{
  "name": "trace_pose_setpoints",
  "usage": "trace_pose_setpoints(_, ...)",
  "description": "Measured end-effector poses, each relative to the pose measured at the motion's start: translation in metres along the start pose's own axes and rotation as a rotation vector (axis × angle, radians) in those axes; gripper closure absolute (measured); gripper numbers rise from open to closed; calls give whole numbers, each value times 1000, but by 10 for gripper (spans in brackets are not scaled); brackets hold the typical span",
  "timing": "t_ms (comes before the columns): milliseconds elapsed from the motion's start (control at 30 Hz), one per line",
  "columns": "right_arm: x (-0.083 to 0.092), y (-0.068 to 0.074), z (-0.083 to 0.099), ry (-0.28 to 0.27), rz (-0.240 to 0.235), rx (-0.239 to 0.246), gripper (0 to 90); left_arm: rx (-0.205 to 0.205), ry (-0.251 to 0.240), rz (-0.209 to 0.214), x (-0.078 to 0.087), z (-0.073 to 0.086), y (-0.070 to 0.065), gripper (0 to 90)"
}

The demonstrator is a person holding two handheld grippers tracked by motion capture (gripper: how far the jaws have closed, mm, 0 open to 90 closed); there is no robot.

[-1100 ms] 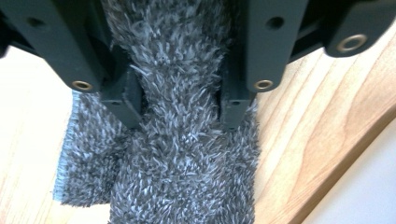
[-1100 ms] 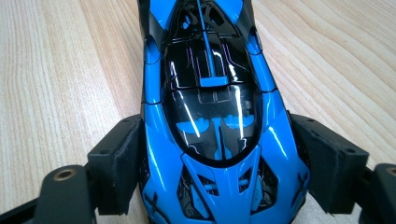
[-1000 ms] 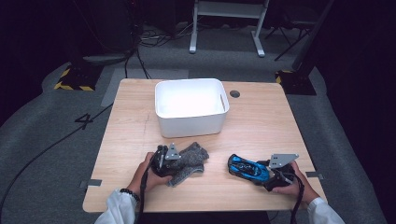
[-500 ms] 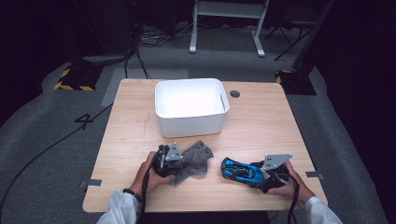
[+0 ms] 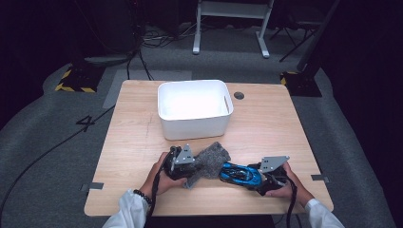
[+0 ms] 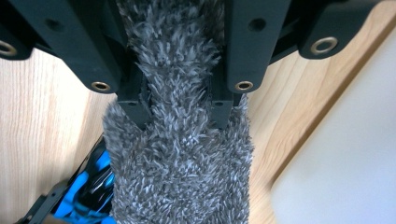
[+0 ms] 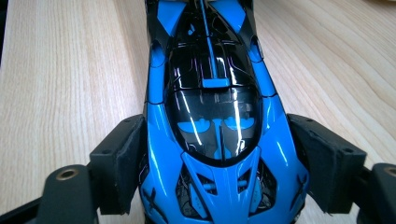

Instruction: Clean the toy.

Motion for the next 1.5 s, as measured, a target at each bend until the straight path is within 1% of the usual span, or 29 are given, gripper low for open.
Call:
trace_pose_setpoints(167, -8, -1, -8, -12, -9, 4, 238, -21, -18, 18, -5, -11, -7, 685)
trace_pose_setpoints(267, -13, -1, -11, -6, -13, 17, 238, -43, -25, 43, -12, -20, -15, 683)
trace_pose_setpoints(333, -16, -1, -12, -3, -15, 16, 237, -63, -27, 58, -17, -26, -20, 683)
trace_pose_setpoints(400, -17, -2, -12, -2, -18, 14, 237, -75, -18, 63, -23, -29, -25, 682)
trace_pose_setpoints(500, -18, -1, -11, -1, -23, 6, 237, -87, 2, 70, -35, -35, -29, 681)
trace_pose_setpoints(567, -19, -1, -11, -3, -23, 4, 236, -99, 30, 68, -43, -35, -31, 681)
trace_pose_setpoints(633, -18, -2, -11, -8, -24, 0, 235, -106, 76, 62, -50, -32, -32, 680)
trace_pose_setpoints(667, -18, -2, -10, -7, -25, -1, 235, -110, 93, 62, -53, -30, -32, 681)
trace_pose_setpoints(700, -18, -2, -10, -8, -26, -4, 234, -106, 105, 62, -56, -27, -33, 680)
trace_pose_setpoints(733, -17, -2, -9, -7, -27, -4, 233, -98, 98, 67, -56, -27, -32, 681)
trace_pose_setpoints(867, -16, -2, -7, -3, -31, -10, 229, -100, 111, 62, -55, -26, -32, 681)
trace_pose_setpoints(933, -14, -2, -6, 4, -22, 1, 226, -106, 117, 58, -55, -25, -31, 682)
trace_pose_setpoints(967, -13, -2, -5, 8, -22, -1, 226, -100, 112, 61, -55, -24, -31, 682)
trace_pose_setpoints(1033, -10, -3, -2, 14, -17, -5, 225, -99, 117, 66, -54, -23, -29, 682)
trace_pose_setpoints(1100, -7, -4, 0, 11, -14, -19, 223, -92, 106, 71, -54, -23, -29, 682)
trace_pose_setpoints(1167, -7, -3, 1, 5, -10, -8, 226, -88, 110, 73, -54, -23, -28, 682)
trace_pose_setpoints(1267, -8, -3, 0, 4, -20, 4, 244, -86, 108, 77, -54, -24, -28, 680)
trace_pose_setpoints(1333, -8, -3, 0, -2, -25, 6, 248, -92, 108, 82, -54, -25, -28, 678)
trace_pose_setpoints(1400, -8, -3, 0, 1, -28, 10, 250, -87, 111, 88, -55, -26, -29, 674)
trace_pose_setpoints(1500, -8, -3, -1, 0, -33, 14, 252, -109, 120, 104, -58, -33, -31, 664)
Point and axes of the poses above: each handheld gripper's, and its own axes: x roughly backward along the jaws, z roughly out of its underside, y roughly to its left, the point moved 6 cm from there along -x, roughly forward along the jaws, and after that the axes turned 1 degree about x, right-handed, at the moved point
